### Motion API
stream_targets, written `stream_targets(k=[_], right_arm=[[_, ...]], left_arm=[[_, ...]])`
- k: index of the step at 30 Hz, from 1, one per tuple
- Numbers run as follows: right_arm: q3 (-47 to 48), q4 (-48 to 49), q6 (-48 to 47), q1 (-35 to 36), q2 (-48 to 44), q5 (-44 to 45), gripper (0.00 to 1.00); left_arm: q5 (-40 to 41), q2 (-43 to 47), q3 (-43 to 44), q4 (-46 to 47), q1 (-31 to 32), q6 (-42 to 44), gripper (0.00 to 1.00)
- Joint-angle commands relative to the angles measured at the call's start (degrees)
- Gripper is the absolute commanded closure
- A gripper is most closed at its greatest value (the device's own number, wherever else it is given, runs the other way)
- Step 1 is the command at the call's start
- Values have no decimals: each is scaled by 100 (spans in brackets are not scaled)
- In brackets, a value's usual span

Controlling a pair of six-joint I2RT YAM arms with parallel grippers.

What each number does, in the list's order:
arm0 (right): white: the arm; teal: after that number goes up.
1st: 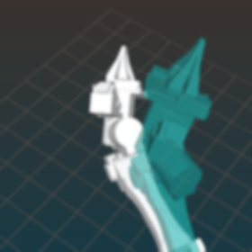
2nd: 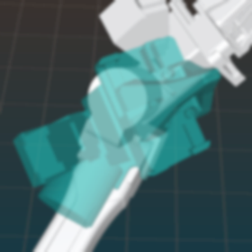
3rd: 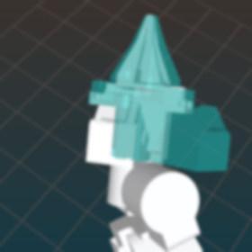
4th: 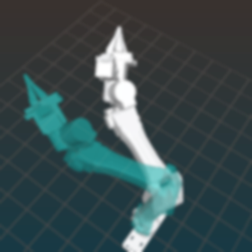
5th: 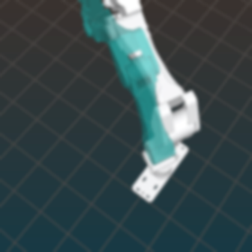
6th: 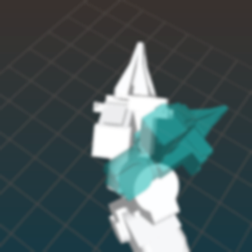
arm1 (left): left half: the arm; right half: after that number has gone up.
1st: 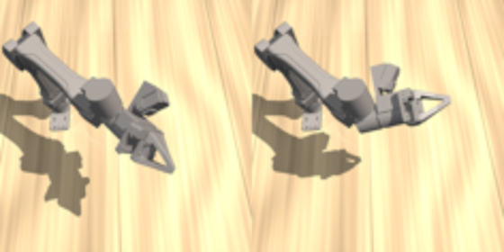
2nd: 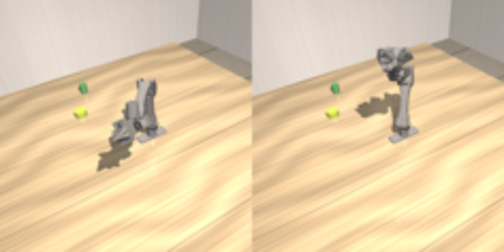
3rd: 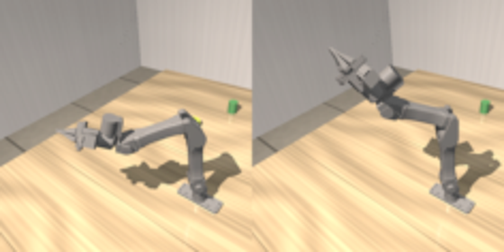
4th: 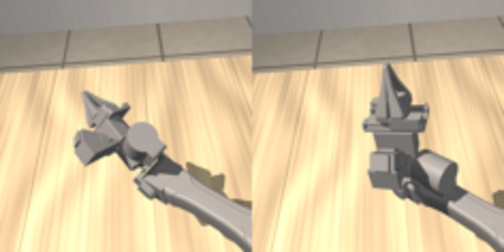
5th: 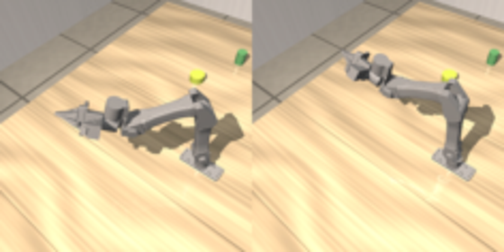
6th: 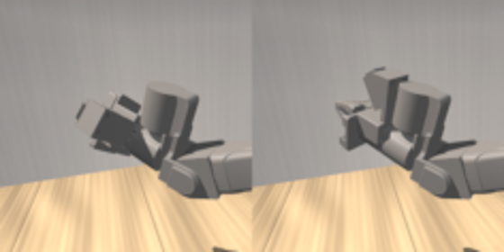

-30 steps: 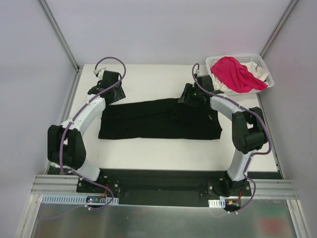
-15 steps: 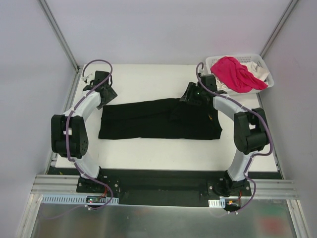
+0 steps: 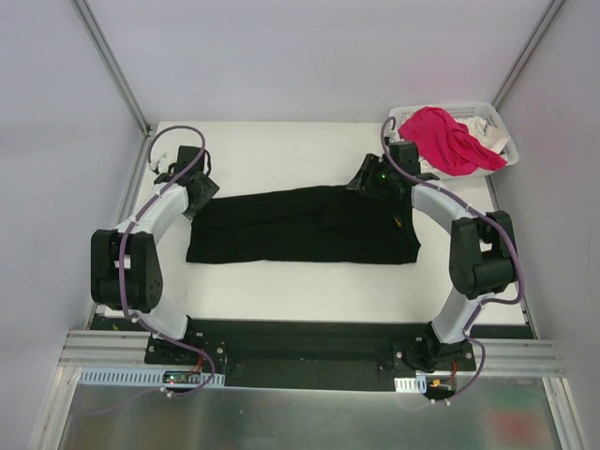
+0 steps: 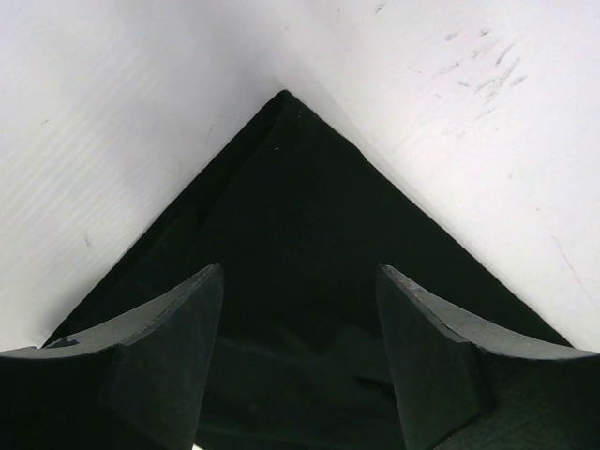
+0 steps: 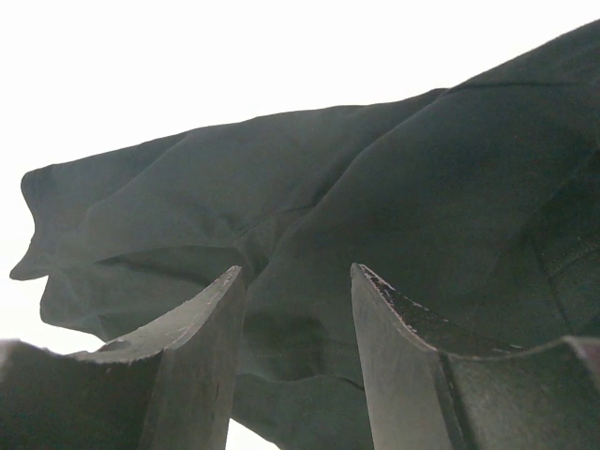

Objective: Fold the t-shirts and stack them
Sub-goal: Fold the other side of the tshirt into a rectangle

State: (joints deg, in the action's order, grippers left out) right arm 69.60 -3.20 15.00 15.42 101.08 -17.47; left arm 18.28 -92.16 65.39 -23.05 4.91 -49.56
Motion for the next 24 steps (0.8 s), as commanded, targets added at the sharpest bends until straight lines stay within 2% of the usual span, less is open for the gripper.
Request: stream_targets(k=[1, 11, 16, 24], right_arm=[[-43, 188, 82, -39, -176, -168, 49], [-359, 285, 160, -30, -369, -160, 49], [-404, 294, 213, -30, -361, -168, 49], [-430, 285, 187, -39, -431, -195, 49]], left_arm=[[96, 602, -192, 37, 89, 78, 35], [-105, 1648, -939, 11, 186, 359, 41], [-649, 1447, -1019, -226, 256, 1131, 43], [-572, 1323, -1185, -657, 485, 1414, 44]])
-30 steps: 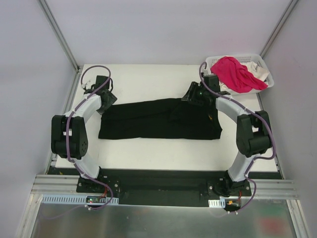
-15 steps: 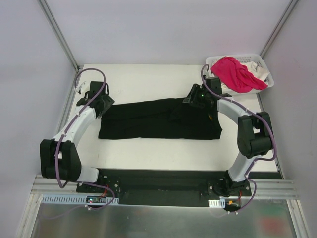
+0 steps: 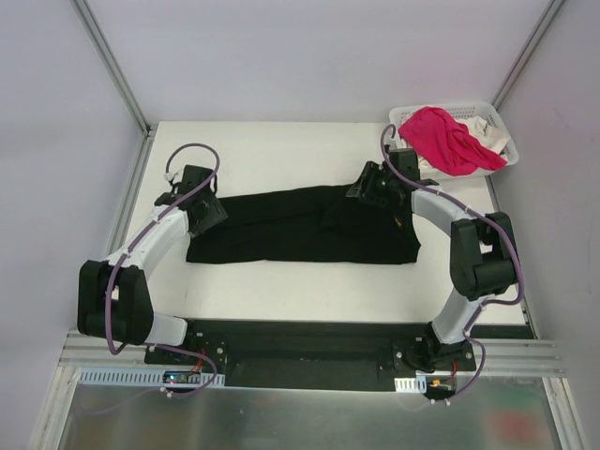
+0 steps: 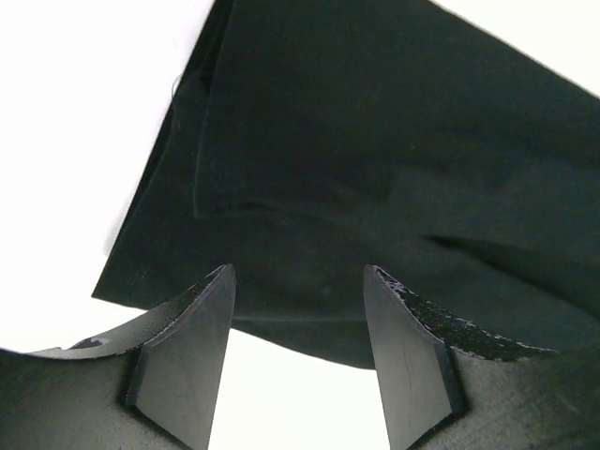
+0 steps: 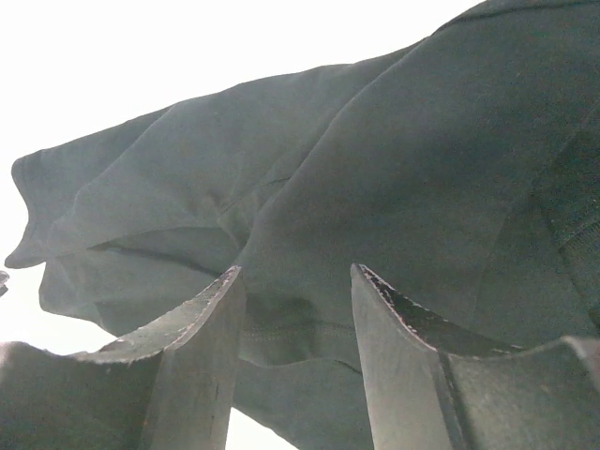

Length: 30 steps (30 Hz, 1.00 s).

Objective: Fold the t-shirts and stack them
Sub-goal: Fold the other side of the tshirt into a rectangle

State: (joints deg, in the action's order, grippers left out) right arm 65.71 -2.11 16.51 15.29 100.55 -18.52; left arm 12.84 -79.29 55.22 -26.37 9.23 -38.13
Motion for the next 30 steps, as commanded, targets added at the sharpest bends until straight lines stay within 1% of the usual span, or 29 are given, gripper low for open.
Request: stream_targets(k=[1, 5, 7, 15, 17, 23, 30], right_arm=[[-67, 184, 45, -35, -396, -81, 49], [-120, 185, 28, -52, -510, -99, 49], [-138, 185, 27, -79, -519, -151, 48], [-243, 185, 45, -149, -642, -213, 49], [-243, 324, 63, -158, -660, -239, 49], [-252, 360, 80, -193, -660, -257, 49], [-287, 369, 80, -219, -677, -266, 49]], left_arm=[[51, 36, -196, -360, 52, 193, 43], [691, 1, -117, -615, 43, 43, 43], [825, -69, -73, -632, -9, -54, 43], [896, -482, 243, -624, -71, -142, 44], [904, -623, 357, -632, -71, -160, 44], [869, -799, 621, -562, -71, -195, 44], [817, -913, 604, -422, -71, -186, 46]])
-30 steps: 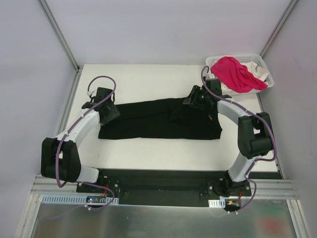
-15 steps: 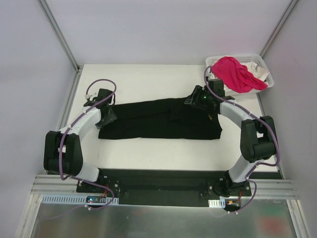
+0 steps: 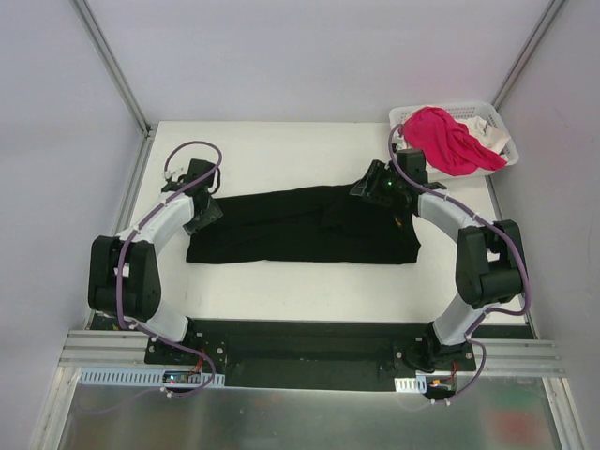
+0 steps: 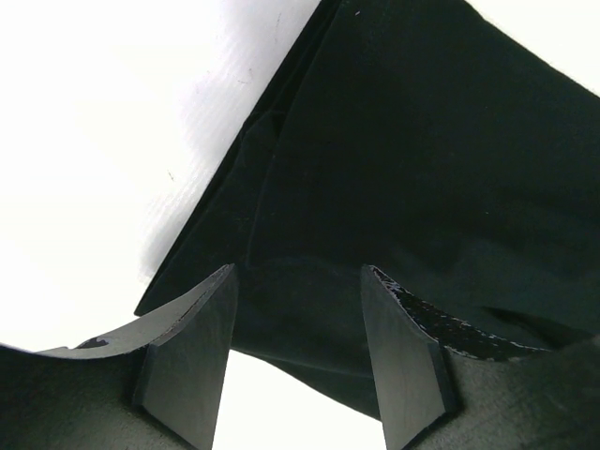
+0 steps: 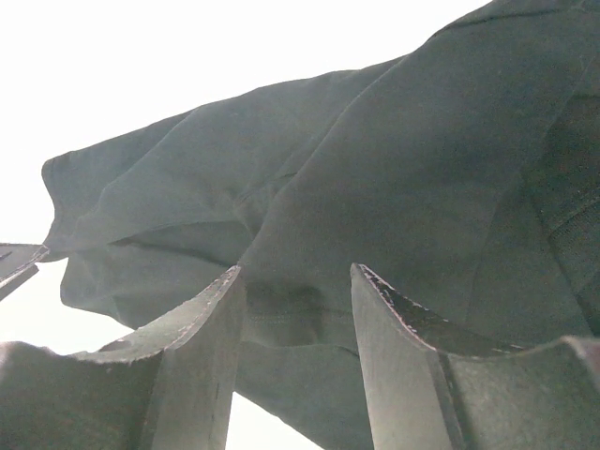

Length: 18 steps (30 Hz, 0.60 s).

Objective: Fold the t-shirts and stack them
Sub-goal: Fold the other side of the tshirt into a rectangle

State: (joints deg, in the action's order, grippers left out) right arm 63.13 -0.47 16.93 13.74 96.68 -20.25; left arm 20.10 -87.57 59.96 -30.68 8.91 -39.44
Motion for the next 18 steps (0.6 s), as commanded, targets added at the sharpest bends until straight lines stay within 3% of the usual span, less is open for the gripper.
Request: stream_targets(k=[1, 8, 10, 12, 18], right_arm=[[-38, 205, 39, -82, -299, -102, 49], [-73, 205, 39, -126, -343, -120, 48], [-73, 205, 30, -126, -326, -137, 49], [-82, 205, 30, -143, -317, -137, 49], [-143, 205, 21, -161, -334, -120, 49]], left_arm=[[82, -102, 121, 35, -38, -55, 46], [-32, -252, 15, 176, -38, -169, 52], [-32, -278, 15, 211, -38, -178, 64], [-15, -278, 33, 237, -38, -169, 86], [-85, -322, 51, 316, -38, -160, 93]])
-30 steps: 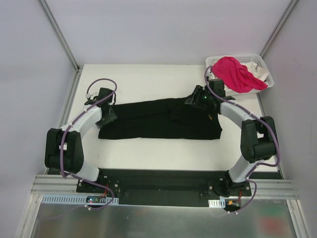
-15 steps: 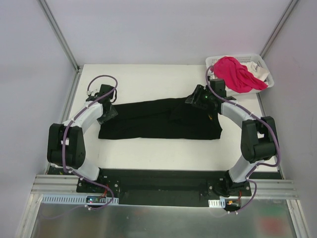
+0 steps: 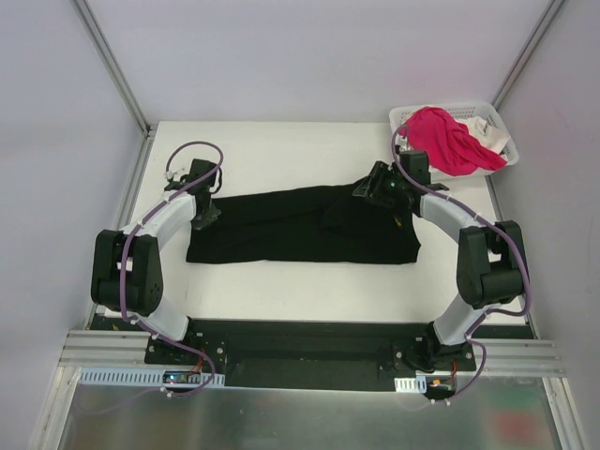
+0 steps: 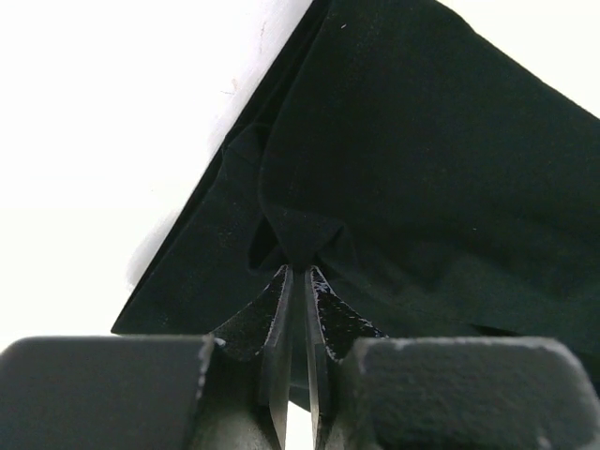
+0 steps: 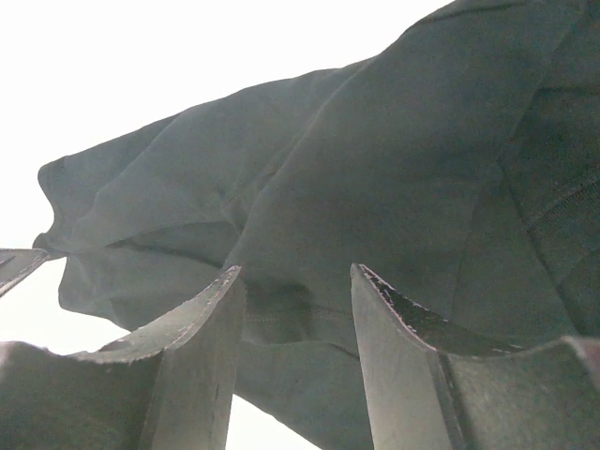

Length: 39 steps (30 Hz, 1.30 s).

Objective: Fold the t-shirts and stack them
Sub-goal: Fold the other side of the tshirt into a rectangle

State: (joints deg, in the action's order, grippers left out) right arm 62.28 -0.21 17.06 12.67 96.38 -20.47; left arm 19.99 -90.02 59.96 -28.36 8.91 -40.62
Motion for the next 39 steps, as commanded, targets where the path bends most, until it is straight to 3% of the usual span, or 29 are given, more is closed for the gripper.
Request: stream_targets(k=[1, 11, 25, 39], right_arm=[[-67, 179, 8, -62, -304, -80, 49], [-401, 100, -36, -89, -356, 60, 48], [-1552, -278, -291, -133, -1508, 351, 48], [-1702, 223, -150, -142, -963, 166, 48]], left_arm=[[-91, -95, 50, 94, -38, -42, 94], [-171, -51, 129, 217, -38, 37, 100], [-232, 177, -72, 515, -12, 89, 100], [-92, 257, -90, 568, -12, 107, 100]])
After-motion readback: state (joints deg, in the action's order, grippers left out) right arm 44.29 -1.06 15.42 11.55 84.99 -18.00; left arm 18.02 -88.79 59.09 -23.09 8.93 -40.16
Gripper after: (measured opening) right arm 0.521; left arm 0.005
